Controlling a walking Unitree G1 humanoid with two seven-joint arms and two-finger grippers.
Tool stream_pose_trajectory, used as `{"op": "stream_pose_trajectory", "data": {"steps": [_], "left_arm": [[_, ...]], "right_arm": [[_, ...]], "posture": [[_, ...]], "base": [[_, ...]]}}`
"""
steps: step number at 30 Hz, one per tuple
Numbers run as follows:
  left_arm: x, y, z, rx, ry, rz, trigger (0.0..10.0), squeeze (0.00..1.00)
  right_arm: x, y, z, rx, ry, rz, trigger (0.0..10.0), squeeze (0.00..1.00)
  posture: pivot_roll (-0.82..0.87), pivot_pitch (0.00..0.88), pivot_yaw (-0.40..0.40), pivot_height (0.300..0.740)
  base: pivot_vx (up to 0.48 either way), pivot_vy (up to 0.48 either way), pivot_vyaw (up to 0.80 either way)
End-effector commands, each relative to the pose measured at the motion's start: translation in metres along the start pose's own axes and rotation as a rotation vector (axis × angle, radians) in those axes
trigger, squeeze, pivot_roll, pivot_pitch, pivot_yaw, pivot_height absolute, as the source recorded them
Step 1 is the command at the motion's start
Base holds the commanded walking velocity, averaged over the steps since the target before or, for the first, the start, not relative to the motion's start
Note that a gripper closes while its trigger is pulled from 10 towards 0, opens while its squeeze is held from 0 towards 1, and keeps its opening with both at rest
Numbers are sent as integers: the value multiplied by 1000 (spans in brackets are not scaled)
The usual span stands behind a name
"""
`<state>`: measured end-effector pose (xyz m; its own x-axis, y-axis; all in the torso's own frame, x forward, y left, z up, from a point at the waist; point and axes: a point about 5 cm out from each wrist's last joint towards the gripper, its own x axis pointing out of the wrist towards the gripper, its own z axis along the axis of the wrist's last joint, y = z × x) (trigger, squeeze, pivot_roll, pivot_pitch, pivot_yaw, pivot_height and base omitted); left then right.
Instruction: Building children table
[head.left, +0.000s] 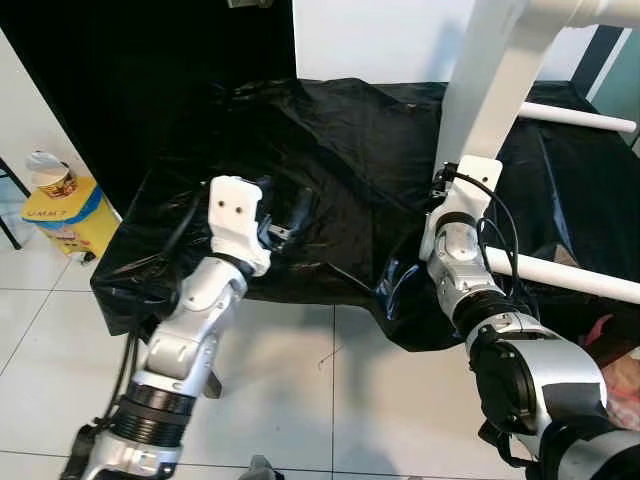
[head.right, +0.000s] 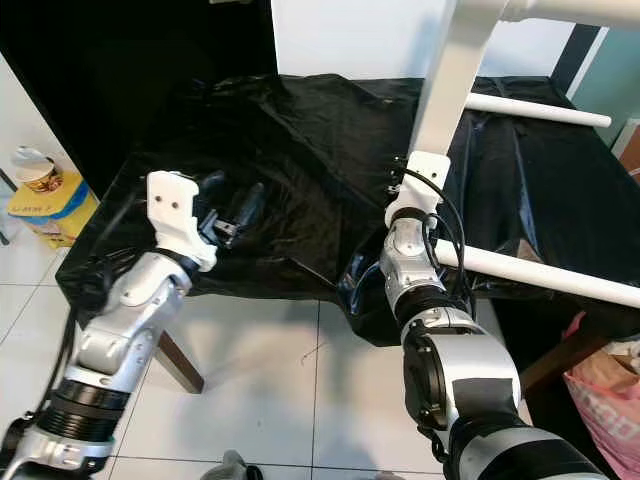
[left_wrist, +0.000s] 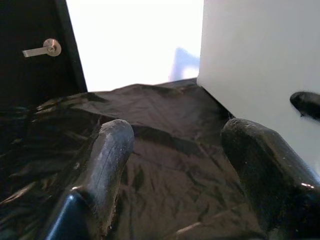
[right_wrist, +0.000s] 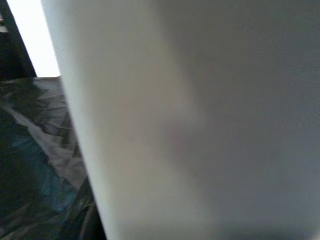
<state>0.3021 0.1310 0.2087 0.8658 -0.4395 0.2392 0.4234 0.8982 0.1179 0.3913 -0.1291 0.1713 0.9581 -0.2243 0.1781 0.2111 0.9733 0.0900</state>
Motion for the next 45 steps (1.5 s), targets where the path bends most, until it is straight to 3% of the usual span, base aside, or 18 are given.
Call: {"op": "stream_pose_trajectory", "data": {"steps": [1,4,6,8,9,12,13,27,35,36,37,43,44,45], "left_arm": [[-4,-8,4,1,0,-236,10000,0],[-7,-4,7,6,1,-244,10000,0],[-13,6,14,32,3,-254,10000,0],[-13,6,14,32,3,-254,10000,0],[-17,16,20,54,8,-239,10000,0],[-19,20,22,58,10,-230,10000,0],[-21,25,24,70,12,-212,10000,0],[-29,26,28,69,19,-184,10000,0],[-30,25,29,65,18,-177,10000,0],[-30,24,29,62,18,-178,10000,0],[-30,21,29,60,17,-181,10000,0],[-29,11,26,39,19,-203,10000,0],[-29,8,25,32,20,-211,10000,0],[-29,8,25,32,20,-211,10000,0]], "right_arm": [[-8,29,2,-30,-38,179,0,0],[-12,35,0,-25,-38,213,0,0],[-19,51,-2,-1,-39,286,0,0],[-19,51,-2,-1,-39,286,0,0],[-26,66,0,18,-49,349,0,0],[-28,73,1,34,-53,374,0,0],[-33,85,5,66,-62,419,0,0],[-53,136,25,204,-72,607,0,0],[-53,145,32,230,-69,627,0,0],[-53,146,32,229,-67,626,1765,0],[-53,145,32,220,-65,619,10000,0],[-50,139,27,202,-50,610,10000,0],[-50,137,25,203,-50,629,10000,1000],[-50,137,25,203,-50,629,10000,1000]], "posture": [[134,40,4,740],[135,41,0,740],[141,43,-6,740],[141,43,-6,740],[144,46,-8,740],[145,48,-10,740],[146,48,-11,740],[165,40,-31,740],[178,29,-39,740],[179,29,-39,740],[182,25,-43,740],[179,22,-47,740],[177,22,-47,740],[177,22,-47,740]], "base": [[0,0,0],[0,0,0],[0,0,0],[0,0,0],[0,0,0],[0,0,0],[0,0,0],[0,0,0],[0,0,0],[0,0,0],[0,0,0],[0,0,0],[0,0,0],[0,0,0]]}}
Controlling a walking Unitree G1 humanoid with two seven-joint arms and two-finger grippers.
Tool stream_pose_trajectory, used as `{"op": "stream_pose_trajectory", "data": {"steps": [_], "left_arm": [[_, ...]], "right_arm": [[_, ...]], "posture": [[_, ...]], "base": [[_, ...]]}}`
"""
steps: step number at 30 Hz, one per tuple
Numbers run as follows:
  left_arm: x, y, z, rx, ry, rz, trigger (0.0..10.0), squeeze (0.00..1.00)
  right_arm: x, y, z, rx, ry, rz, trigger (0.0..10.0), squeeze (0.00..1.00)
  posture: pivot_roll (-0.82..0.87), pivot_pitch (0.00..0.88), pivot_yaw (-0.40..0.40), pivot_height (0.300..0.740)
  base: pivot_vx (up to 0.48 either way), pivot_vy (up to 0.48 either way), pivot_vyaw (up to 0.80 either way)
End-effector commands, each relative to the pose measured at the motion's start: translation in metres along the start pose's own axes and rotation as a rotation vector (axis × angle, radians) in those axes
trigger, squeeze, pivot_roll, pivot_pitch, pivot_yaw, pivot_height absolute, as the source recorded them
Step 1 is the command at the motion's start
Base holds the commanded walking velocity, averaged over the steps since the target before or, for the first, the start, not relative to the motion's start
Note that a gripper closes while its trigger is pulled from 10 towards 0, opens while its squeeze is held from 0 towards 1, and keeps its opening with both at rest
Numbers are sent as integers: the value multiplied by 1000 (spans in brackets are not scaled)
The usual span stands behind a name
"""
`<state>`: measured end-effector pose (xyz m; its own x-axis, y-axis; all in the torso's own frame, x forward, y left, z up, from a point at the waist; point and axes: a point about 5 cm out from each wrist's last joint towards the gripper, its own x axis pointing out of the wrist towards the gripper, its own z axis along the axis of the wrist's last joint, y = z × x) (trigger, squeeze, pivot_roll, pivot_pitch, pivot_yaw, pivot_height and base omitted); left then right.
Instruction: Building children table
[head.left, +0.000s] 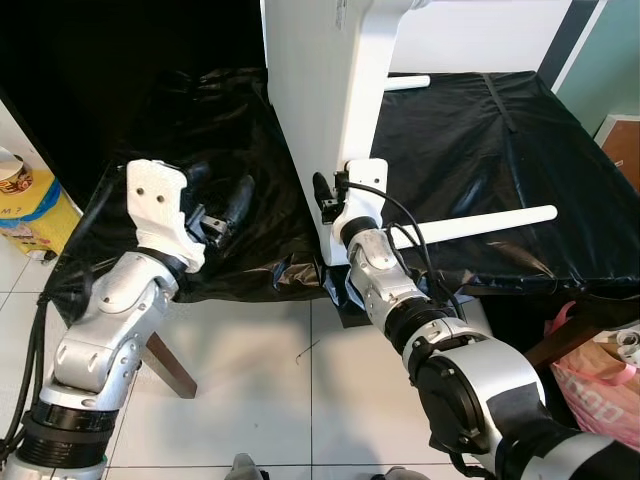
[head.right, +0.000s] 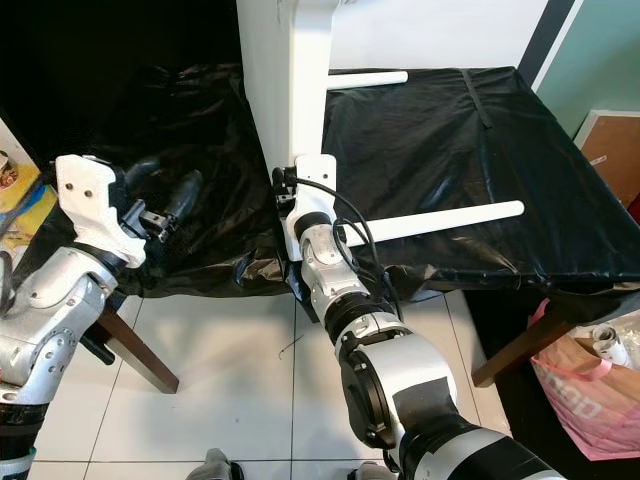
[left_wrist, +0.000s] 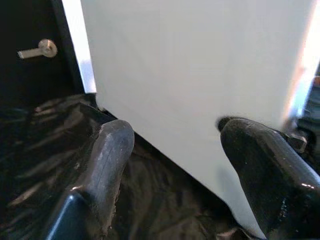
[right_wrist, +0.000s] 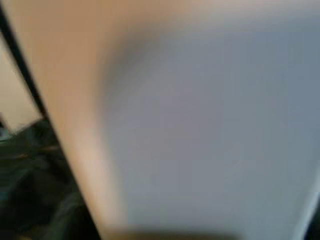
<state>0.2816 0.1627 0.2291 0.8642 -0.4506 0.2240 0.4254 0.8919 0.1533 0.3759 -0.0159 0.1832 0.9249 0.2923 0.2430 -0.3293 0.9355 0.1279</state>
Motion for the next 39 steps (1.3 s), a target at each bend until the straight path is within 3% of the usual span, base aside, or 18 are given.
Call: {"op": "stream_pose_trajectory", "data": {"steps": [1,11,12,15,17,25,28,33,39], "left_arm": [[-1,-17,-1,-8,5,-209,10000,0],[-1,-30,-5,-38,20,-250,10000,0],[-2,-33,-5,-43,24,-259,10000,0],[-2,-35,-6,-46,26,-266,10000,0],[-2,-42,-8,-57,35,-288,10000,0],[-3,-50,-10,-82,50,-321,10000,0],[-4,-51,-11,-84,52,-326,10000,0],[-6,-65,-24,-107,104,-401,10000,0],[-2,-73,-40,-75,166,-423,10000,0]], "right_arm": [[3,30,9,35,-52,118,10000,1000],[-12,13,2,9,-120,159,10000,1000],[-17,6,-1,3,-128,157,10000,0],[-21,1,-3,-2,-132,156,10000,0],[-34,-15,-11,-10,-131,130,10000,0],[-62,-46,-21,-47,-120,60,10000,0],[-68,-50,-22,-57,-120,51,10000,0],[-106,-64,-31,-110,-75,47,10000,0],[-122,-68,-27,-129,-59,52,10000,0]], "posture": [[174,22,-49,740],[165,30,-49,740],[161,35,-48,740],[161,35,-48,740],[145,50,-41,740],[130,66,-36,740],[128,69,-37,740],[111,76,-35,740],[96,79,-31,740]], "base": [[0,0,0],[0,0,0],[0,0,0],[0,0,0],[0,0,0],[0,0,0],[0,0,0],[0,0,0],[0,0,0]]}}
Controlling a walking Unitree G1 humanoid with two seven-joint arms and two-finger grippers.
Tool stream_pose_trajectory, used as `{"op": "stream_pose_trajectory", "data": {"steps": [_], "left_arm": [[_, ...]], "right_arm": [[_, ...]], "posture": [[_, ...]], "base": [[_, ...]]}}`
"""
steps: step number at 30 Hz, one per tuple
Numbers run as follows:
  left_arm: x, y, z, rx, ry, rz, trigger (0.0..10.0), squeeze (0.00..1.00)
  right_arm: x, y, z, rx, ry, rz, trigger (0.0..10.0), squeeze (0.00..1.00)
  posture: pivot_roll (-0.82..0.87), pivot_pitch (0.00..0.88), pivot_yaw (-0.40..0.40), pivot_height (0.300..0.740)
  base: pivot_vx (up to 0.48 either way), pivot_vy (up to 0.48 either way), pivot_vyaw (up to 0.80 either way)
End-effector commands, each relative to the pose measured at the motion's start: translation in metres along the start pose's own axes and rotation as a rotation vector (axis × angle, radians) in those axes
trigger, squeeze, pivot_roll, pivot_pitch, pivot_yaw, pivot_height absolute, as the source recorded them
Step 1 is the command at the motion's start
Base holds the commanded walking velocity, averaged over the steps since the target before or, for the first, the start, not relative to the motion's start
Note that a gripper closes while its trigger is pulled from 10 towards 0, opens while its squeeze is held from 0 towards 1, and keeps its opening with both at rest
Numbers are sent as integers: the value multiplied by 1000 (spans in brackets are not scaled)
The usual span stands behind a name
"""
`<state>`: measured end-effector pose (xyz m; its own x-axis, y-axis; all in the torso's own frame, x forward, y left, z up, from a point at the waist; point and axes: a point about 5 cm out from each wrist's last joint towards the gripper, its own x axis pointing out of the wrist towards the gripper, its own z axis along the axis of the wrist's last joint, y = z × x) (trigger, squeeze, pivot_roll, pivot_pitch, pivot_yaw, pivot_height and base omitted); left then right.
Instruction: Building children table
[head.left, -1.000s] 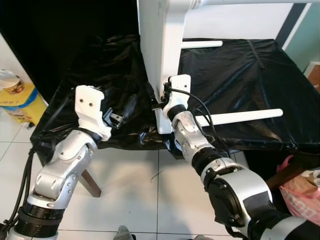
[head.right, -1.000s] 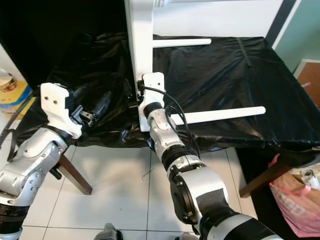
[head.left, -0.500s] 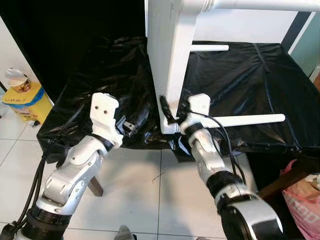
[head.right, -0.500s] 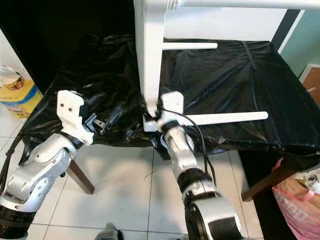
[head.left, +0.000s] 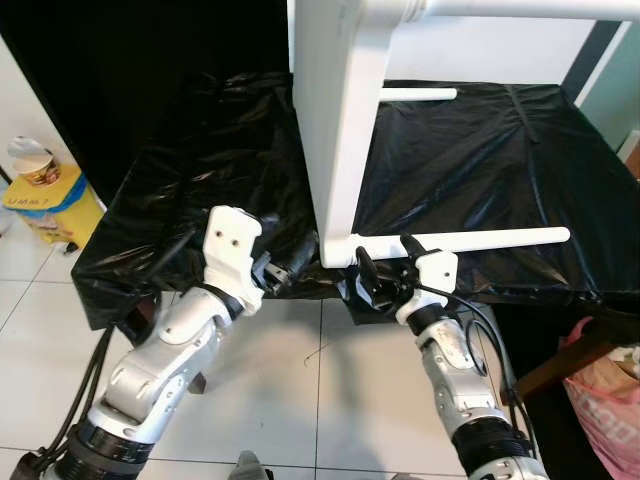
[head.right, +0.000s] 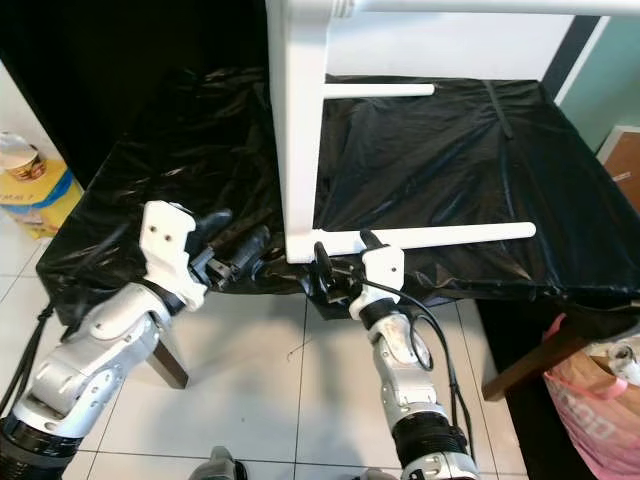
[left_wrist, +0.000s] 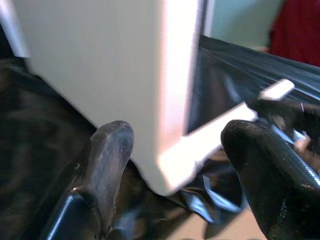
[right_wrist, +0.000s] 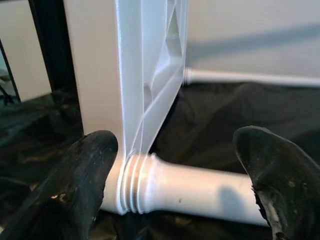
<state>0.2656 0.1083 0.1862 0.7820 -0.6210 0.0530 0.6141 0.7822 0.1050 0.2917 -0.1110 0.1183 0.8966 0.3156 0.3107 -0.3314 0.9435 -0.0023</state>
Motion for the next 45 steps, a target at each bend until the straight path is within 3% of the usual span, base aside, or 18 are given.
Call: {"op": "stream_pose_trajectory", "data": {"steps": [1,8,10,12,15,16,23,35,43,45], "left_arm": [[7,-10,-14,21,66,-194,10000,0],[22,-8,-26,38,124,-157,10000,0],[37,-3,-32,49,153,-106,10000,0],[37,-3,-32,49,153,-106,10000,0],[49,2,-36,18,192,-63,10000,0],[59,5,-38,28,210,-33,10000,0],[74,20,-39,39,229,64,10000,0],[94,28,-32,-17,198,143,10000,0],[104,27,-25,-42,151,237,10000,0],[107,20,-23,-50,129,256,10000,0]], "right_arm": [[-7,-1,3,-15,8,15,10000,0],[-18,-5,9,-27,22,7,10000,0],[-26,-9,16,-23,33,-15,10000,0],[-26,-9,16,-23,33,-15,10000,0],[-32,-11,21,-11,34,-27,10000,0],[-39,-12,26,-4,40,-25,10000,0],[-51,-14,31,-12,64,-26,10000,0],[-54,-15,36,-17,87,-44,10000,0],[-55,-15,37,-19,94,-51,10000,0],[-56,-14,37,-18,100,-54,10000,0]], "posture": [[87,79,-29,740],[65,83,-20,740],[52,85,-14,740],[52,85,-14,740],[32,86,-3,740],[25,86,1,740],[-24,81,26,740],[-58,67,39,740],[-70,66,44,740],[-72,68,45,740]], "base": [[0,0,0],[0,0,0],[0,0,0],[0,0,0],[0,0,0],[0,0,0],[0,0,0],[0,0,0],[0,0,0],[0,0,0]]}}
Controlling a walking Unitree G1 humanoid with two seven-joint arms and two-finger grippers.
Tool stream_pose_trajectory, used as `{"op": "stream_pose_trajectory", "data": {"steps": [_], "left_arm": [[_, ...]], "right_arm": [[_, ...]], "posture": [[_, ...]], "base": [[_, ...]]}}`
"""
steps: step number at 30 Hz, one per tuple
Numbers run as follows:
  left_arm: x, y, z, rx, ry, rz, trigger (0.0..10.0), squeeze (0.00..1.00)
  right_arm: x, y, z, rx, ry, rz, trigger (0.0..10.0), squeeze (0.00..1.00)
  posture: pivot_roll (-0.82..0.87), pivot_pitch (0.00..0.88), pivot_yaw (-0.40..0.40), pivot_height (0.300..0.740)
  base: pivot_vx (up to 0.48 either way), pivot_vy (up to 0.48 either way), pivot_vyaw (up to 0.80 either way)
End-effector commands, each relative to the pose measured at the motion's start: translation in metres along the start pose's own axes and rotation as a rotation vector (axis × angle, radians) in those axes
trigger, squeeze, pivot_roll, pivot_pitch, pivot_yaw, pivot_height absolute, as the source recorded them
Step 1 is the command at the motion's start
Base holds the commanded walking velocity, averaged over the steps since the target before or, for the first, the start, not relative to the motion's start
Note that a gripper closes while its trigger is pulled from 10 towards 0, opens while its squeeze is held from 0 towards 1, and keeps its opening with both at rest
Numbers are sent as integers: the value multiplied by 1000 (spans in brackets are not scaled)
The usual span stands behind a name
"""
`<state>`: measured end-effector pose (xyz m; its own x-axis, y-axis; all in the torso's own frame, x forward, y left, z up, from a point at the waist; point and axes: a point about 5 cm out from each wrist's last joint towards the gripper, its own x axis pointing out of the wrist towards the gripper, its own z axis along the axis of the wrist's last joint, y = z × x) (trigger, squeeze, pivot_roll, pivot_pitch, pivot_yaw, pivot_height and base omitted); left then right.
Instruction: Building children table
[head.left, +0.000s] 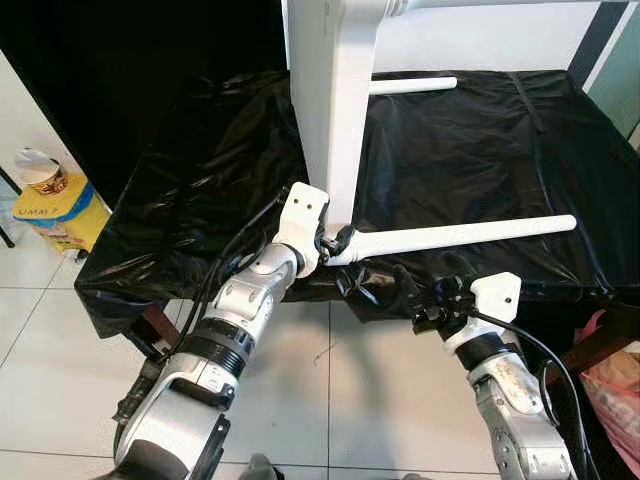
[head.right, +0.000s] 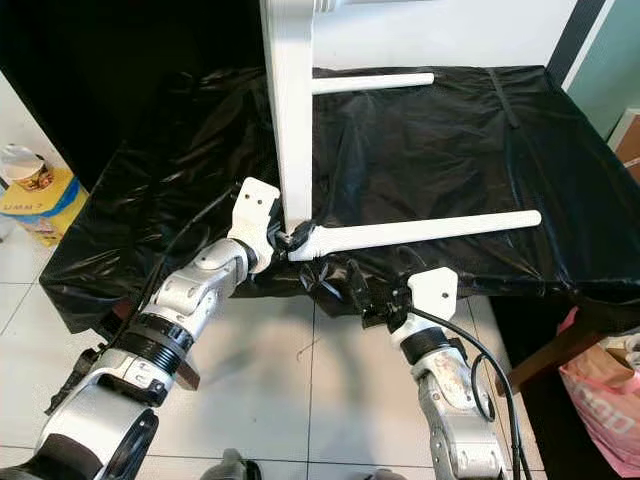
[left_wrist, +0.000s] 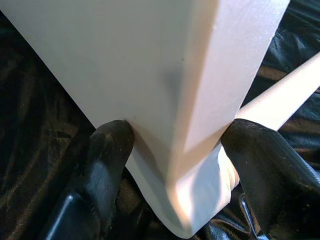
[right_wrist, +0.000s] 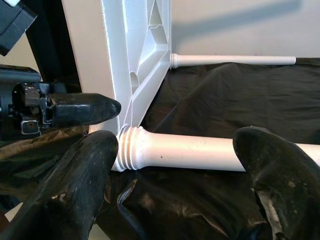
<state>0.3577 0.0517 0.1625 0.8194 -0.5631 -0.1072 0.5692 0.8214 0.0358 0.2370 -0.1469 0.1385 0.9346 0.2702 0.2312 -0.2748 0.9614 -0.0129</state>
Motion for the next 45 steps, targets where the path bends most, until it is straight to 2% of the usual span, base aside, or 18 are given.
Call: {"op": "stream_pose_trajectory", "data": {"steps": [1,5,11,18,19,20,26,27,28,29,30,39,45], "left_arm": [[0,4,10,20,-63,197,10000,0],[1,2,10,15,-74,202,10000,0],[1,-6,15,18,-174,318,10000,0],[-1,-14,15,2,-239,327,10000,0],[-2,-15,14,-1,-250,324,10000,671],[-3,-15,13,-7,-256,322,10000,1000],[-4,-13,12,-16,-272,347,10000,1000],[-4,-13,12,-6,-271,358,10000,1000],[-3,-14,11,43,-258,378,10000,1000],[-3,-14,11,43,-258,378,10000,1000],[-2,-14,9,75,-245,387,10000,0],[1,-14,-2,113,-202,415,10000,0],[4,-11,-8,102,-165,460,10000,0]], "right_arm": [[-2,2,-2,7,19,0,10000,0],[-2,1,-2,8,21,-1,10000,0],[-2,0,-1,7,32,-7,10000,0],[-2,1,0,7,34,-13,10000,0],[-2,1,0,7,34,-15,10000,0],[-2,1,0,7,34,-17,10000,0],[-2,1,0,8,36,-23,10000,0],[-2,1,0,8,37,-24,10000,0],[-1,1,0,8,38,-26,10000,0],[-1,1,0,8,38,-26,10000,0],[-1,1,0,9,36,-28,10000,0],[0,1,0,11,35,-34,10000,0],[0,1,0,15,36,-38,10000,0]], "posture": [[-72,69,45,740],[-71,72,44,740],[-73,90,32,740],[-79,97,35,740],[-80,99,36,740],[-80,100,37,740],[-80,102,38,740],[-80,102,39,740],[-80,104,40,740],[-80,104,40,740],[-81,104,39,740],[-80,110,40,740],[-78,110,40,740]], "base": [[0,0,0],[0,0,0],[0,0,0],[0,0,0],[0,0,0],[0,0,0],[0,0,0],[0,0,0],[0,0,0],[0,0,0],[0,0,0],[0,0,0],[0,0,0]]}}
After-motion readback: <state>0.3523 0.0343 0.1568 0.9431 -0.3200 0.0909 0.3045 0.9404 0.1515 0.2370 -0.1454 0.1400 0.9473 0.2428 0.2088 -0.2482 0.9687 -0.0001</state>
